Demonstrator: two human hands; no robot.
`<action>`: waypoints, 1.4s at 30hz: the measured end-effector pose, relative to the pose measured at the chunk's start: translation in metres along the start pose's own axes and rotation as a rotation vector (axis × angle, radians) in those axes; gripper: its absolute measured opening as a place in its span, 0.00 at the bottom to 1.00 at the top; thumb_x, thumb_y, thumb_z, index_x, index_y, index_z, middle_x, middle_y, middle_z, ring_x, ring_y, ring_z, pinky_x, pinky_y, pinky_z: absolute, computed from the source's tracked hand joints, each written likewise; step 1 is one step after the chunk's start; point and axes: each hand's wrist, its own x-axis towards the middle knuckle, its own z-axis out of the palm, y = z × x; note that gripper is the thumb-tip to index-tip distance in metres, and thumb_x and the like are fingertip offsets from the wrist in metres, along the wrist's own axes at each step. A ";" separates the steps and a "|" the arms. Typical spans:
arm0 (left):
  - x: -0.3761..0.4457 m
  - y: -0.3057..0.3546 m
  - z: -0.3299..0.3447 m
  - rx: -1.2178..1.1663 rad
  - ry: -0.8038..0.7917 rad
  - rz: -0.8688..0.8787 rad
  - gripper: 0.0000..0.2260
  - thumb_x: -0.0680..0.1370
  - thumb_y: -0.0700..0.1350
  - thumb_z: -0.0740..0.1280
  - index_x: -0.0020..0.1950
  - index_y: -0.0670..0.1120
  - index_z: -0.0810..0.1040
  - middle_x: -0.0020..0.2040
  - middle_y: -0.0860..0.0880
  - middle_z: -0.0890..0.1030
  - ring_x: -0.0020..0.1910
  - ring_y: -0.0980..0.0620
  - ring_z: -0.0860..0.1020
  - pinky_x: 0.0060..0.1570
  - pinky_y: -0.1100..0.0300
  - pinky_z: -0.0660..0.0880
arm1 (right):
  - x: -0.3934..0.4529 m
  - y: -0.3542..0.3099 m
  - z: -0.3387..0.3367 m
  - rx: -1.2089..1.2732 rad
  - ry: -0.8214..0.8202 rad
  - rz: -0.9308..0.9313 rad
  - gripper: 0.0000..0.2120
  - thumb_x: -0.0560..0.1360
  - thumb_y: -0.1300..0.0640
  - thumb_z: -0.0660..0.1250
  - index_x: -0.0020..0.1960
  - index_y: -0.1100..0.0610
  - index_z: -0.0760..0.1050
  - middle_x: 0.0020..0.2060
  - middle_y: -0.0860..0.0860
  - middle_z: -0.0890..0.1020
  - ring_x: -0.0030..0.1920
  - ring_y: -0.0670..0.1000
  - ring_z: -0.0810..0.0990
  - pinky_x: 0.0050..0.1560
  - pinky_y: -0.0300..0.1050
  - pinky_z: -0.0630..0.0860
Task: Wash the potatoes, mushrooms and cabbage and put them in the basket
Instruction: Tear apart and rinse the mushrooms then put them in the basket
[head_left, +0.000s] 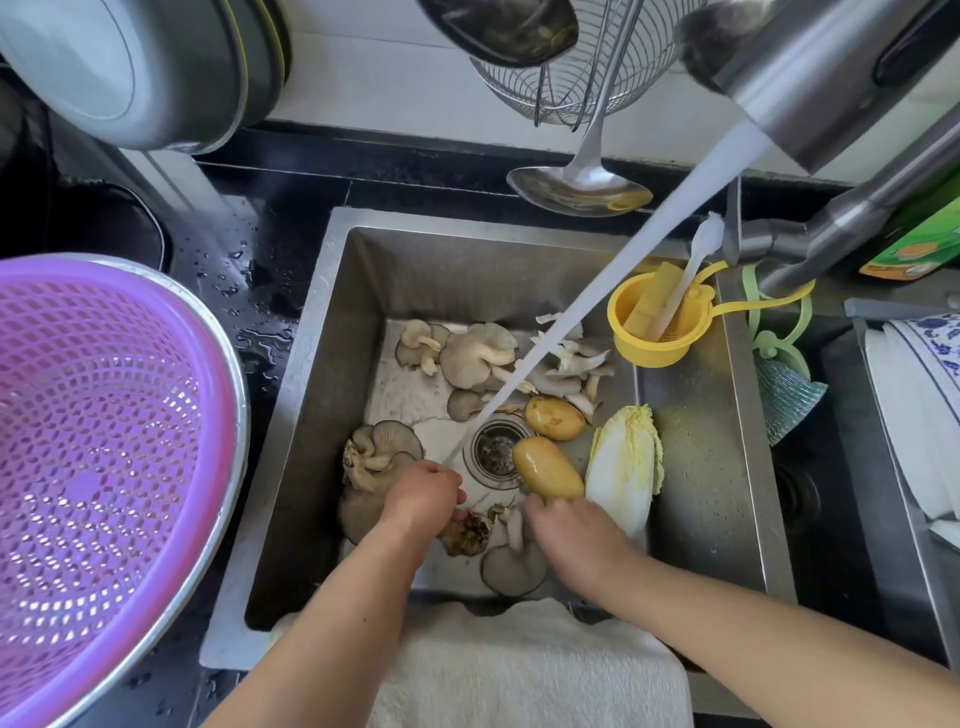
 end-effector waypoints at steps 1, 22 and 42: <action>-0.001 0.002 0.000 0.000 -0.001 -0.029 0.07 0.85 0.39 0.60 0.58 0.40 0.77 0.47 0.43 0.83 0.33 0.49 0.78 0.28 0.62 0.75 | 0.001 -0.003 0.000 0.129 -0.006 0.067 0.10 0.82 0.55 0.63 0.60 0.59 0.77 0.51 0.58 0.83 0.51 0.62 0.83 0.49 0.55 0.80; -0.027 0.015 -0.010 -0.710 -0.442 0.113 0.20 0.85 0.55 0.61 0.63 0.43 0.85 0.57 0.40 0.82 0.54 0.42 0.75 0.49 0.50 0.80 | 0.027 -0.072 -0.100 1.450 0.372 0.344 0.04 0.79 0.57 0.71 0.49 0.48 0.79 0.42 0.47 0.86 0.42 0.46 0.86 0.47 0.49 0.84; -0.016 0.012 -0.016 -1.004 -0.248 0.170 0.18 0.80 0.34 0.71 0.69 0.44 0.77 0.61 0.39 0.85 0.52 0.47 0.86 0.47 0.56 0.83 | 0.014 -0.057 -0.092 2.204 0.269 0.359 0.12 0.87 0.59 0.58 0.64 0.66 0.74 0.53 0.64 0.86 0.53 0.60 0.87 0.54 0.52 0.84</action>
